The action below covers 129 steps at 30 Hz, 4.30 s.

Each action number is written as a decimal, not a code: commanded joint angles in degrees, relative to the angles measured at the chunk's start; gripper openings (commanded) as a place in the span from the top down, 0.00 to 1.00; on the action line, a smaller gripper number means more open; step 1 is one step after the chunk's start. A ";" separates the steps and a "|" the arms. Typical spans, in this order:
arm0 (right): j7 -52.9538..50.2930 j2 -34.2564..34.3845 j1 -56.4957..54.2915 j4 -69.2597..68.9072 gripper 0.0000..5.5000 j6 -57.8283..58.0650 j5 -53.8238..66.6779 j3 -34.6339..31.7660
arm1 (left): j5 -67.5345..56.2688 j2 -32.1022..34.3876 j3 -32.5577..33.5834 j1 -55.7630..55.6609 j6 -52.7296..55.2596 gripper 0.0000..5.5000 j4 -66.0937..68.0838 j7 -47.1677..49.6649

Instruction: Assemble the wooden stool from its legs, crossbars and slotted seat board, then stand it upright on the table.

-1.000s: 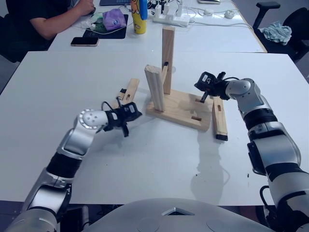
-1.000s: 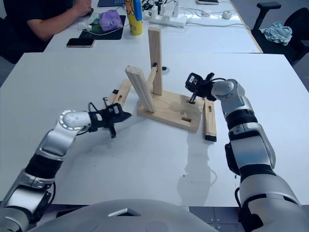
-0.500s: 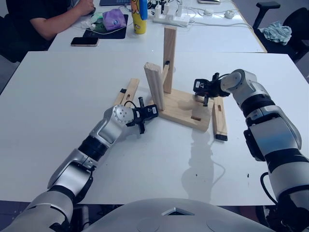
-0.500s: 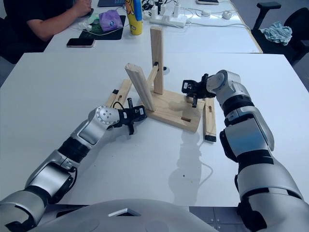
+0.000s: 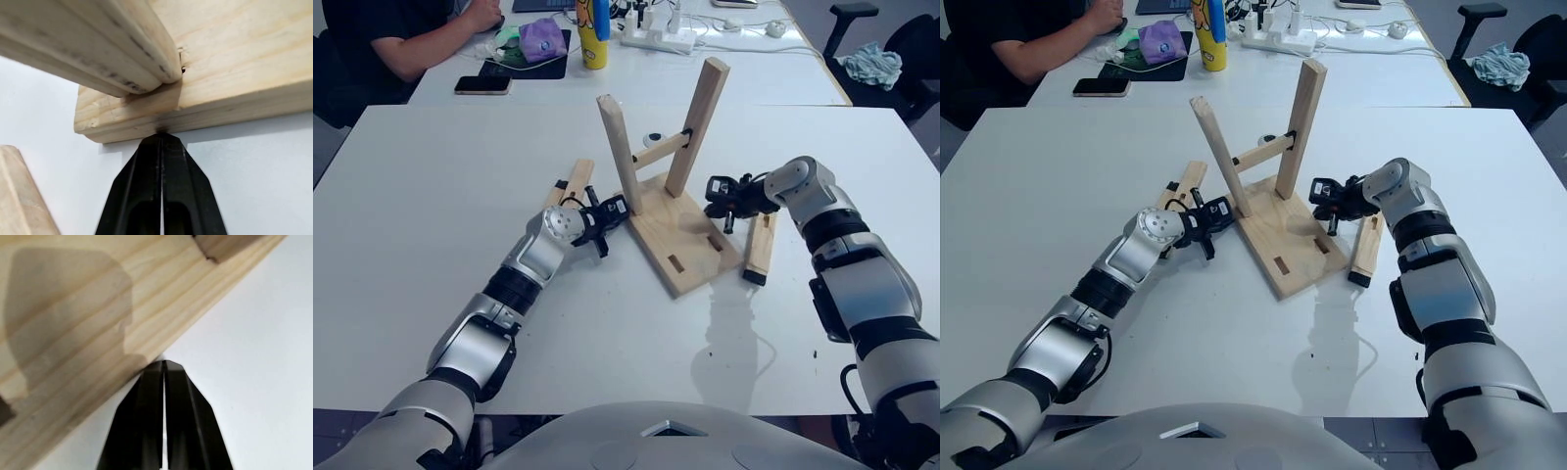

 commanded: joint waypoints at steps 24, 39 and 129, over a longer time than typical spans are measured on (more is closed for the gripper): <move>-14.25 10.94 13.56 -16.31 1.00 11.79 7.75 -2.06 | -1.88 -8.70 6.93 -6.56 -16.90 1.00 26.29 6.88; -16.06 4.30 21.85 -39.30 1.00 17.21 16.26 -12.06 | -9.17 -2.12 23.86 21.49 -2.46 0.80 -34.79 15.81; -40.73 26.43 31.37 -68.48 0.37 67.90 74.60 -34.94 | -21.47 4.02 24.18 48.06 -23.86 0.76 -46.42 8.49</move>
